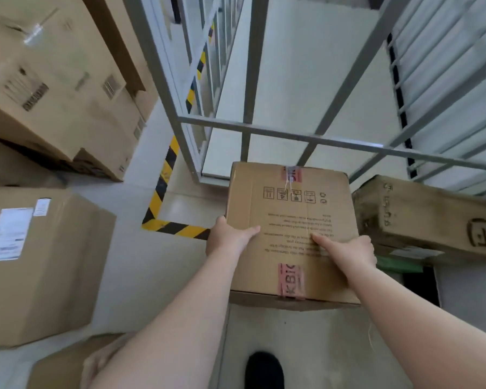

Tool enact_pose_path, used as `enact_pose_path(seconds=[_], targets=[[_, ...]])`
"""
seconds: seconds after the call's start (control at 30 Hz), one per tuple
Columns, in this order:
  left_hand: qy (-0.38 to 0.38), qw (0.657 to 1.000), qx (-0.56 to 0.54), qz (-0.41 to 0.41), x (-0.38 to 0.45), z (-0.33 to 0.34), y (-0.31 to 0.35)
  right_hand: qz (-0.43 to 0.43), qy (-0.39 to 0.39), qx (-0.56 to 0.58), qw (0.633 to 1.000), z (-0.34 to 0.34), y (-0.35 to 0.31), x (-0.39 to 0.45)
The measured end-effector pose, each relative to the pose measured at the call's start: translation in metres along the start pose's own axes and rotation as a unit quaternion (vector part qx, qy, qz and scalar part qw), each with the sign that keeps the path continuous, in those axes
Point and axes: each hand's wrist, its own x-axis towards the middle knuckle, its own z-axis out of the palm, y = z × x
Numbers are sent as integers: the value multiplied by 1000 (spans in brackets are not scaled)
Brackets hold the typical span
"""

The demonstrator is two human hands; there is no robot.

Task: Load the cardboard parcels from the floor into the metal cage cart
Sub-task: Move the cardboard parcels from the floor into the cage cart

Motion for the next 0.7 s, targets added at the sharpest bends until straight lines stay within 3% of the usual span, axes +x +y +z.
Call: enact_pose_path(seconds=[0.23,0.4,0.5,0.6,0.7], targets=[[-55,994,81,48,76,67,-30,-7,4,-191,982,67,26,58],[-56,992,56,100,77,54,-43,-35,30,-257,965,76,24,46],[-29,994,35,102,60,12,-57,-139,25,-310,940,87,-1,5],[45,995,14,89,41,-50,-87,-269,-40,-280,921,125,-35,-66],[93,995,13,45,21,-111,-141,-387,-133,-309,859,181,-55,-147]])
